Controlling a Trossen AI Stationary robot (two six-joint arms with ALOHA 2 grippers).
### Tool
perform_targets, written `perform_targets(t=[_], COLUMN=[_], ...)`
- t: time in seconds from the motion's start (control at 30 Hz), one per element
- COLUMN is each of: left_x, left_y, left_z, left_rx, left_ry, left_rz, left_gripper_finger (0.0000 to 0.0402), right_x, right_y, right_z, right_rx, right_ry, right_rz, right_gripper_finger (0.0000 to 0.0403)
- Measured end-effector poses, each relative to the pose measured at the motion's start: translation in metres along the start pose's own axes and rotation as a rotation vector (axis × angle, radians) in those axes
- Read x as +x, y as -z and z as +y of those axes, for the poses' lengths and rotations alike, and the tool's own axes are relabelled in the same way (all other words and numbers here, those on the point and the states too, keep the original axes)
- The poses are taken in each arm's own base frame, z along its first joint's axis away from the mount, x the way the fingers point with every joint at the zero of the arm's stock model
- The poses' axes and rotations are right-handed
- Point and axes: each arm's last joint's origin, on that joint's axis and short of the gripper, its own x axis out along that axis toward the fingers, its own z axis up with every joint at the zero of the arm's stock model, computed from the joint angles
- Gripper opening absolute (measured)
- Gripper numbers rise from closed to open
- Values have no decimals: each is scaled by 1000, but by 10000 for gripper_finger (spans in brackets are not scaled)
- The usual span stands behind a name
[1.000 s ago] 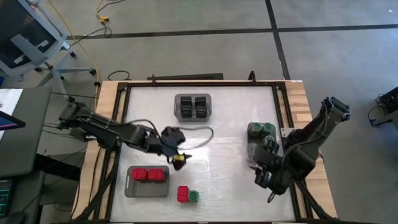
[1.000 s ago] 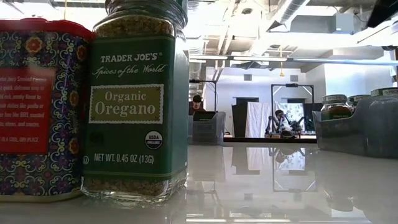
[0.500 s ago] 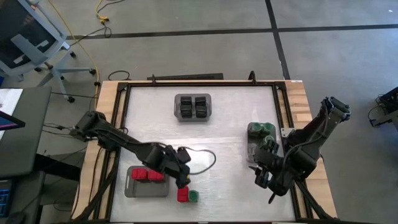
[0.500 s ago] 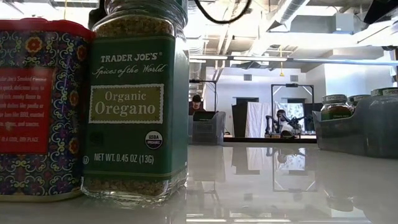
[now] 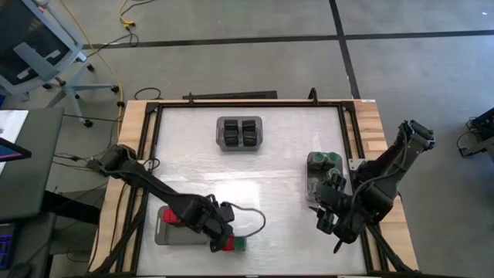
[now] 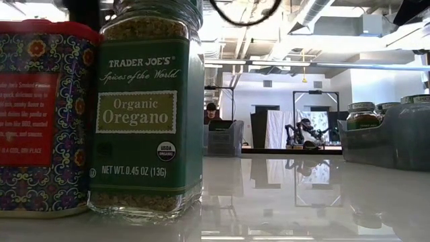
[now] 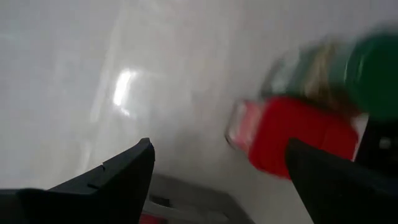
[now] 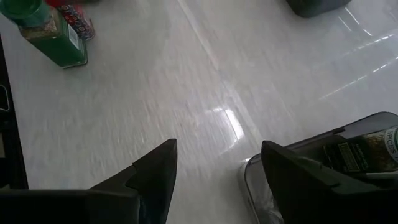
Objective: Sort spices by type
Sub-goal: Put the red seasoning can into the bottom black transparent bin
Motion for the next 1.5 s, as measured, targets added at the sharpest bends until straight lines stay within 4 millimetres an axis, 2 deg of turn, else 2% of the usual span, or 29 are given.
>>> perform_targets(t=[0.07, 0.37, 0.67, 1.07, 1.33, 1.5], left_x=[8, 7, 16, 16, 16, 10], left_y=[4, 4, 6, -1, -10, -19], left_z=[-4, -10, -11, 3, 18, 35], left_rx=[19, 34, 75, 124, 172, 158], left_ry=[12, 51, 25, -82, -172, -274], left_rz=[44, 5, 33, 0, -6, -34], left_gripper_finger=[345, 345, 345, 345, 345, 345], right_x=[0, 0, 0, 0, 0, 0], right_y=[0, 0, 0, 0, 0, 0], right_z=[0, 0, 0, 0, 0, 0], right_rx=[0, -4, -4, -9, -9, -10], right_ry=[0, 0, 1, 0, -1, -1], right_rz=[0, 2, 3, 4, 5, 6], right_gripper_finger=[260, 260, 260, 260, 260, 260])
